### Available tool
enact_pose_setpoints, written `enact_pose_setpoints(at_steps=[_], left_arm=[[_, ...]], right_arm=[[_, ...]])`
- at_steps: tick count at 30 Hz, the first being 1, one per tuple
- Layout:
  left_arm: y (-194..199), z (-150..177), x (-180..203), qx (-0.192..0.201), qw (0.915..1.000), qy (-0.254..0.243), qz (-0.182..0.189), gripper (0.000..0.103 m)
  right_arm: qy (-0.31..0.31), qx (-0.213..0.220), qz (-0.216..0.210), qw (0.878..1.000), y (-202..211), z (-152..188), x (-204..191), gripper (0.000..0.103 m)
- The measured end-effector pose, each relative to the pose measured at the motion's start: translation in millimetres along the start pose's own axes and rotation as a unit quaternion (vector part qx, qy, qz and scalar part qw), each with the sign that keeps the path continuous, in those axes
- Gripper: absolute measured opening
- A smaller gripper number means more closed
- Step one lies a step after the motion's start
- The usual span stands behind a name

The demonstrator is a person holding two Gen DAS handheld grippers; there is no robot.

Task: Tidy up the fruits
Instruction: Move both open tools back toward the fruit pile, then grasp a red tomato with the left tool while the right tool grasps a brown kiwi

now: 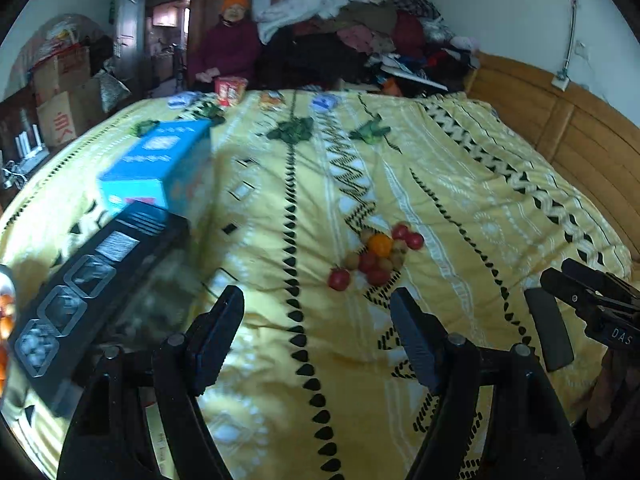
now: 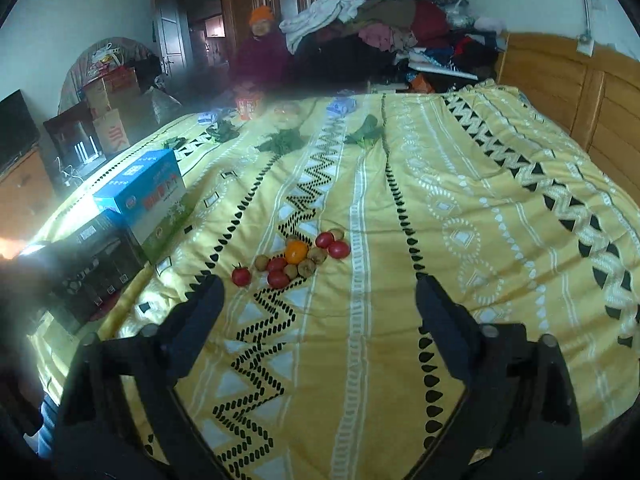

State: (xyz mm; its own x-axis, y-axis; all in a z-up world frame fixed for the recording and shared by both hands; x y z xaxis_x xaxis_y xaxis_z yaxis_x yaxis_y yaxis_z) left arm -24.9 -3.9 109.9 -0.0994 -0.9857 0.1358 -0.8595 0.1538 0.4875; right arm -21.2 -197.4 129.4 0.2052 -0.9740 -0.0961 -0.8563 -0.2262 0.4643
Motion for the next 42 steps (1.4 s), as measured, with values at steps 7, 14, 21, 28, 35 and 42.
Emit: enact_pose_setpoints(at_steps=[7, 14, 21, 28, 35, 42], left_arm=[[-123, 42, -1, -0.081, 0.9962, 0.014, 0.028, 0.047], [-178, 51, -7, -0.097, 0.9949, 0.023, 0.018, 0.047], [-185, 55, 8, -0.084, 0.9958, -0.011, 0.035, 0.027], [-161, 54, -10, -0.069, 0.9963, 0.030, 0.042, 0.027], [-152, 52, -19, -0.061, 0.9960, 0.048, 0.045, 0.027], [-154, 54, -21, -0.062, 0.9953, 0.057, 0.047, 0.027]], right_arm=[[-0.032, -0.069, -0.024, 0.997, -29, 47, 22, 0.064], [-0.047, -0.095, -0.052, 0.993, -58, 60, 20, 0.064], [-0.063, -0.089, -0.093, 0.990, -86, 55, 8, 0.042], [-0.106, -0.089, -0.124, 0.983, -140, 49, 6, 0.039], [-0.147, -0.113, -0.141, 0.972, -199, 48, 6, 0.039], [-0.175, -0.136, -0.139, 0.965, -216, 63, 12, 0.038]])
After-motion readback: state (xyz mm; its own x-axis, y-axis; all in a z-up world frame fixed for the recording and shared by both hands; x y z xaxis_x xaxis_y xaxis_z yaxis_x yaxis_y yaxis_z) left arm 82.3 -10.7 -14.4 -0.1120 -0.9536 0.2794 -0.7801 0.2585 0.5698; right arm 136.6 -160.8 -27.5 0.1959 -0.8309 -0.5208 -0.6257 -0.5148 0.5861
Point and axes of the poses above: each gripper's, at about its wrist camera, not at the fingertips, and y roughly against the way its jaws point, x to its right, z to its underside, the point moved 7 cm from there along -y, roughly the way its jaws point, and after that the axes turned 14 degrees about x, right-handed, at the moved point
